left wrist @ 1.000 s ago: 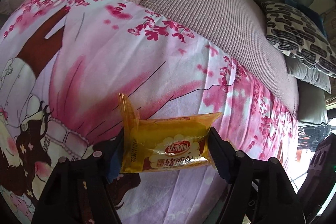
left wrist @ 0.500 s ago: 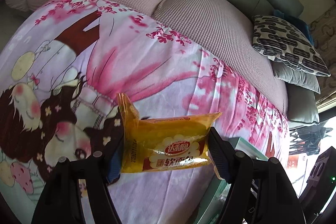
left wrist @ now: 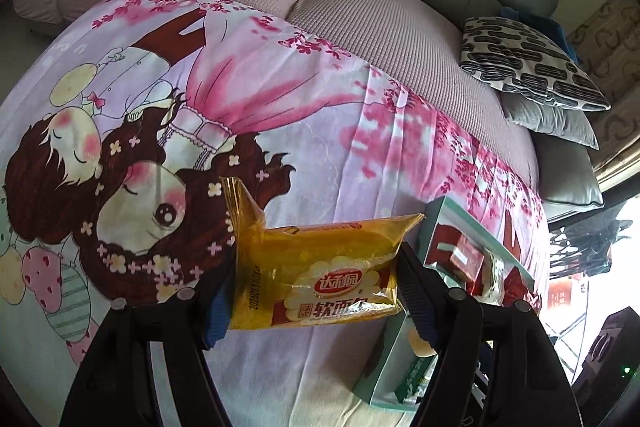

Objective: Organize snacks
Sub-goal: 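Carry the yellow pack and jelly cup over the tray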

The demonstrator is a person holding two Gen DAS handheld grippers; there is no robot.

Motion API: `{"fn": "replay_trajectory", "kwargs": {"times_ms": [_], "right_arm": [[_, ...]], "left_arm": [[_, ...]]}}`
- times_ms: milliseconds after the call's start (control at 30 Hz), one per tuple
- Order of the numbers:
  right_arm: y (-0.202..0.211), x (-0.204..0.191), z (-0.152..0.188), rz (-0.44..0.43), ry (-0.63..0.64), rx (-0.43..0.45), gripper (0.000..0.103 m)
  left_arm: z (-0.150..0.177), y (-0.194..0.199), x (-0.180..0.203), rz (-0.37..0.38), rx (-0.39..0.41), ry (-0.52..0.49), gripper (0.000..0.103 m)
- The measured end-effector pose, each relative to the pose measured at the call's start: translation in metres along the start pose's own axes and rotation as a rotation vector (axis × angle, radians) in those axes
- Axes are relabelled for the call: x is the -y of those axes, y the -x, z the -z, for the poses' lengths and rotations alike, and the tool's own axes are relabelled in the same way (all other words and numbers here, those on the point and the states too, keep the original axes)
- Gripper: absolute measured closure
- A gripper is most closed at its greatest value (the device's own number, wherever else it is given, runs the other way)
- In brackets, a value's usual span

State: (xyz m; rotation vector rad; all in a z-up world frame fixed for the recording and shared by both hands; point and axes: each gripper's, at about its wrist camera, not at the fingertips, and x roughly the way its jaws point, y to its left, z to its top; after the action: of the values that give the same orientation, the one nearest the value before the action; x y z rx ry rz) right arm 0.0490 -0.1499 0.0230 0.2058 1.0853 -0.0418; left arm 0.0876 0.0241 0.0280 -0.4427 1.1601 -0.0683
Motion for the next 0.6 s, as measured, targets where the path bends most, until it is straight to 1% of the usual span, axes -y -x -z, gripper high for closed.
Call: {"fn": "replay_trajectory", "kwargs": {"times_ms": [200,300,433,600], "right_arm": [[0.016,0.008,0.014,-0.009,-0.004,0.022,0.056],[0.022,0.014,0.018,-0.011,-0.012,0.037,0.056],[0.021,0.023,0.020,-0.001,-0.034,0.041,0.056],[0.021,0.036,0.020,-0.016,-0.061,0.033,0.056]], "left_arm": [[0.013,0.011,0.013,0.032,0.015,-0.049,0.029],[0.018,0.016,0.025,0.043,0.030,-0.094,0.029],[0.024,0.015,0.036,0.056,0.025,-0.136,0.029],[0.028,0.012,0.044,0.067,0.020,-0.156,0.029]]}}
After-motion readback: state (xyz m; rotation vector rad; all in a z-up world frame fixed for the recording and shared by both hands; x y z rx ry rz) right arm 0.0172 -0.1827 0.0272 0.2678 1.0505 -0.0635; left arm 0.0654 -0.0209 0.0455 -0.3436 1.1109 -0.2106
